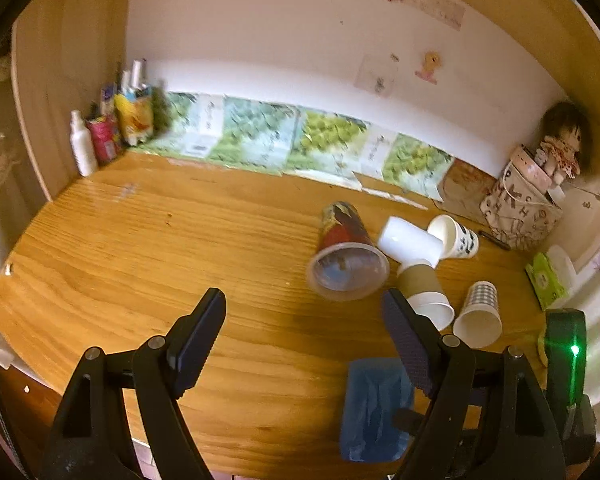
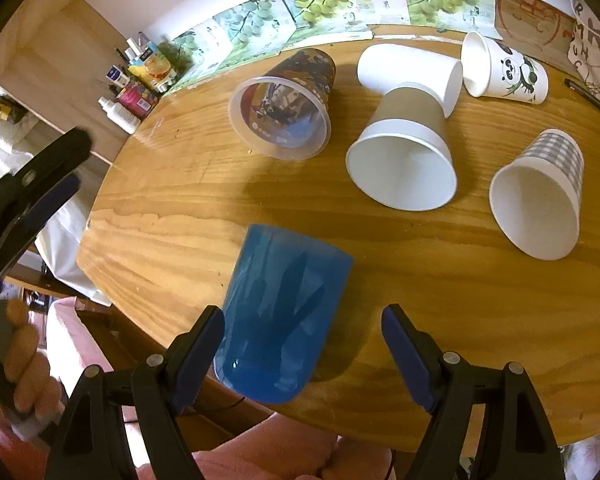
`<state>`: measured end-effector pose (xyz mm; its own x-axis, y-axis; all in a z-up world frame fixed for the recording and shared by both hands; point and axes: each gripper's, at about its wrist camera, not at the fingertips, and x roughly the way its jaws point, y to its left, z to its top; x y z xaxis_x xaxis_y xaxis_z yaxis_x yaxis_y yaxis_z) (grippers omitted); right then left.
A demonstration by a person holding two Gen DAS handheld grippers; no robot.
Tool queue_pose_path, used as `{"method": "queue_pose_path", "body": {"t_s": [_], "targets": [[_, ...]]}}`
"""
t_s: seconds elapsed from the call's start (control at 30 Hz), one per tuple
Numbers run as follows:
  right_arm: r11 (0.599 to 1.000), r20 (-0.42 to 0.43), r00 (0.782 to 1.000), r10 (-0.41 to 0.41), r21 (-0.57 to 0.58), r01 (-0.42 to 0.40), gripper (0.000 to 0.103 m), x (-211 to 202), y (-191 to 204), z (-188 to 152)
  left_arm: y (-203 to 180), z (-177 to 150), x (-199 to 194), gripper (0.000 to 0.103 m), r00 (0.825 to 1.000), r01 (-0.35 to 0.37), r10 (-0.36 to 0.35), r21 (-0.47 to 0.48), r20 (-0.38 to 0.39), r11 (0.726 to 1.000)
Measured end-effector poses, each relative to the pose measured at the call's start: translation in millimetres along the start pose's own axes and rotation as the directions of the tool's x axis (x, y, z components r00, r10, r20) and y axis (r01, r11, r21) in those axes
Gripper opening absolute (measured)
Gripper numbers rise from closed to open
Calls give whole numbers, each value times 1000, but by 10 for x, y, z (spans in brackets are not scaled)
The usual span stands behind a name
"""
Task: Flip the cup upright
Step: 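Open the left gripper while the right gripper closes on the blue cup, then rotate the blue cup with the right gripper until its rim faces up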
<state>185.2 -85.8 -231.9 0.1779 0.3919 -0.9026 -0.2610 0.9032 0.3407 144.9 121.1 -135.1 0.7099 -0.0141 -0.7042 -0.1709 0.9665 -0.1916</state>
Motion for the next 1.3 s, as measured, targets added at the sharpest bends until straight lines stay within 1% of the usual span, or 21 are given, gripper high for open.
{"method": "queue_pose_path", "body": {"t_s": [0.17, 0.33, 0.5, 0.8, 1.17, 1.2, 1.27, 1.3], "targets": [[999, -5, 1000, 12, 41, -11, 82, 108, 68, 73, 89, -57, -87, 83, 1000, -12, 12, 9, 15, 1000], [996, -17, 999, 27, 84, -25, 82, 220, 116, 138, 149, -105, -123, 83, 1000, -16, 16, 20, 6, 1000], [992, -27, 1000, 11, 122, -8, 82, 304, 96, 183, 201, -124, -126, 83, 1000, -5, 5, 21, -16, 1000], [978, -72, 997, -4, 209, 18, 82, 469, -12, 213, 224, -130, -12, 83, 996, 25, -22, 42, -83, 999], [970, -89, 996, 4, 244, 18, 81, 580, 8, 284, 253, -92, 106, 83, 991, 47, -38, 70, -125, 996], [968, -91, 996, 7, 249, 16, 80, 587, 8, 288, 257, -91, 116, 83, 991, 48, -38, 72, -130, 996], [966, -87, 996, 10, 257, 13, 73, 595, 13, 298, 264, -86, 143, 83, 989, 47, -36, 77, -141, 996], [966, -88, 996, 13, 258, 10, 72, 600, 17, 303, 267, -85, 150, 83, 989, 47, -36, 78, -144, 996]]}}
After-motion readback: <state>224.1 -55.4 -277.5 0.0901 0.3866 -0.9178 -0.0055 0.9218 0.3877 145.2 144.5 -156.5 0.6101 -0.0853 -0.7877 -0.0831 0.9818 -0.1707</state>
